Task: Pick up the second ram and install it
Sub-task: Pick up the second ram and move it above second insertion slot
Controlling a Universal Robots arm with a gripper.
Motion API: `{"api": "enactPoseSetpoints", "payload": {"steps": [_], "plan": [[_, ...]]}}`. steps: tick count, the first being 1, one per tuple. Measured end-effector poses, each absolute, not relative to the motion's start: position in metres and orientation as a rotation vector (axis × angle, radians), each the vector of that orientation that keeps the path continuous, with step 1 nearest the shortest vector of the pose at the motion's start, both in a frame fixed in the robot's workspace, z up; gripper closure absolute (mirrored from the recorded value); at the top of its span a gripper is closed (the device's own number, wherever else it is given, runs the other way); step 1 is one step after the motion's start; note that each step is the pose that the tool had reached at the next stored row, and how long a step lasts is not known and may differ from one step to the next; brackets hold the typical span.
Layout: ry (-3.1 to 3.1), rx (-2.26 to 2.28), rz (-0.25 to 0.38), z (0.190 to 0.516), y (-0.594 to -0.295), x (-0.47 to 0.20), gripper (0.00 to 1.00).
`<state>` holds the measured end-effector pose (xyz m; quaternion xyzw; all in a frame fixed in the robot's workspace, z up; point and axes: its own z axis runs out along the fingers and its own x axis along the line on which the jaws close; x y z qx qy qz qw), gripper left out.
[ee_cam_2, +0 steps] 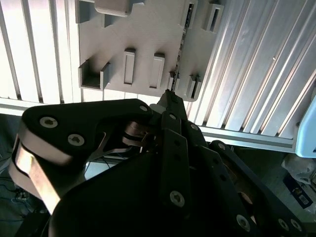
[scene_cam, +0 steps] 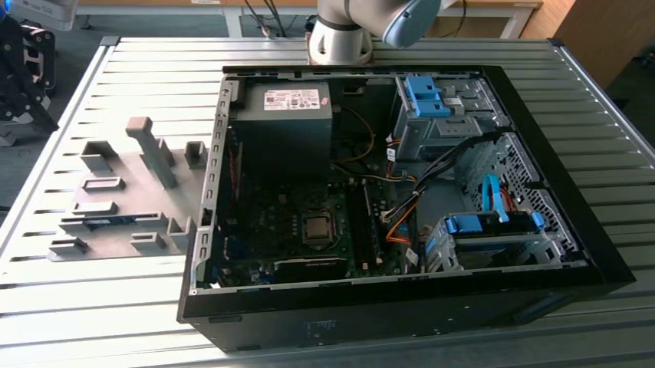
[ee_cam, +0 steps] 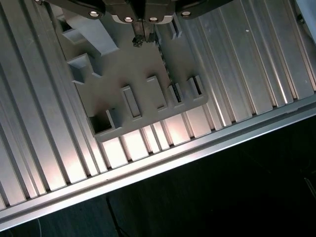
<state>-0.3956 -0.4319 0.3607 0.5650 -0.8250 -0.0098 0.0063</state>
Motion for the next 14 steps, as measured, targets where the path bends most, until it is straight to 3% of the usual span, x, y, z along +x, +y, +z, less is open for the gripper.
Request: {"api": "enactPoseSetpoints", "payload": {"steps": [14], "plan": [[-2.481,1.912,-0.020,0.3533,-0.4319,-0.3956,0.89]]}}
